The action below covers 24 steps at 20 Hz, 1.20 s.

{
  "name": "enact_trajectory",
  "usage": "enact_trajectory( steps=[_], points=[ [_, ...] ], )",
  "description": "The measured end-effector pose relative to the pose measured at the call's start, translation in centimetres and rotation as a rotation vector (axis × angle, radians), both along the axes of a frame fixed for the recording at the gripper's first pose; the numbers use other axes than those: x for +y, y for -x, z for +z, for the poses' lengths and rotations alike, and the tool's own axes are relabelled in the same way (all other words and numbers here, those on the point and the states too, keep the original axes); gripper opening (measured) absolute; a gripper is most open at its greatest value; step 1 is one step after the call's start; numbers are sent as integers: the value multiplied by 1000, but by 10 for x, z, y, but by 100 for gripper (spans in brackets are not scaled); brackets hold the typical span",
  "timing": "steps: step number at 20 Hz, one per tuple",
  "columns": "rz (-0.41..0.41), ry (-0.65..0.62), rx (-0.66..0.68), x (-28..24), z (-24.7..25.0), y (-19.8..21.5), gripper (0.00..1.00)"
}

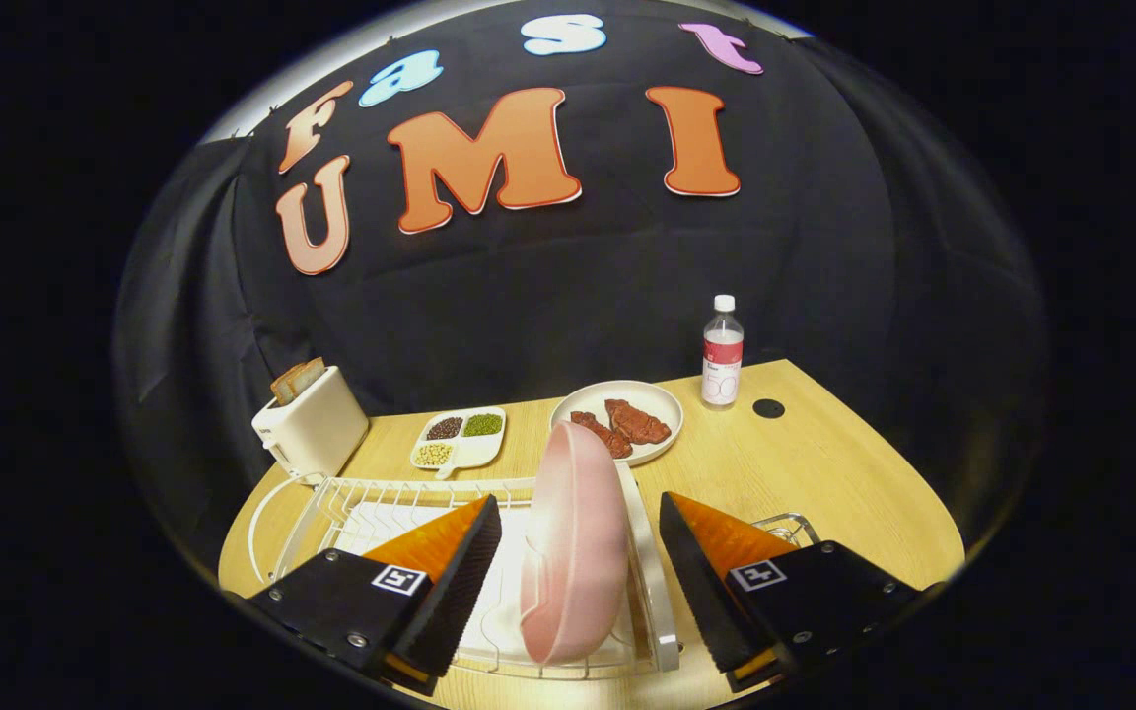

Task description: Take the plate from the dish rack, then take the spoon from the basket and place it into the plate.

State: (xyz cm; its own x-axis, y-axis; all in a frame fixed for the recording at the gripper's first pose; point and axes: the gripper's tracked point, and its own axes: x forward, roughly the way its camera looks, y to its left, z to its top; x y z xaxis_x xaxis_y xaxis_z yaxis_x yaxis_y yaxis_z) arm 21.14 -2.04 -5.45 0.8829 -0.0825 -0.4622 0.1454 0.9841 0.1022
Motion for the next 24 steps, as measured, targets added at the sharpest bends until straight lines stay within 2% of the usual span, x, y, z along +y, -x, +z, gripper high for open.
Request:
enact_trajectory(
  steps=[6, 9, 10, 11, 16, 24],
  points=[
    [8, -16, 127, 12, -24, -5, 70],
    [-25, -32, 139, 10, -27, -6, 52],
    [-44, -29, 136, 6, -29, -5, 40],
    [-58, -15, 133, 1, -28, -5, 35],
    [-122, 17, 101, -10, -17, -4, 28],
    [-188, -8, 75, -20, -7, -4, 27]
  ],
)
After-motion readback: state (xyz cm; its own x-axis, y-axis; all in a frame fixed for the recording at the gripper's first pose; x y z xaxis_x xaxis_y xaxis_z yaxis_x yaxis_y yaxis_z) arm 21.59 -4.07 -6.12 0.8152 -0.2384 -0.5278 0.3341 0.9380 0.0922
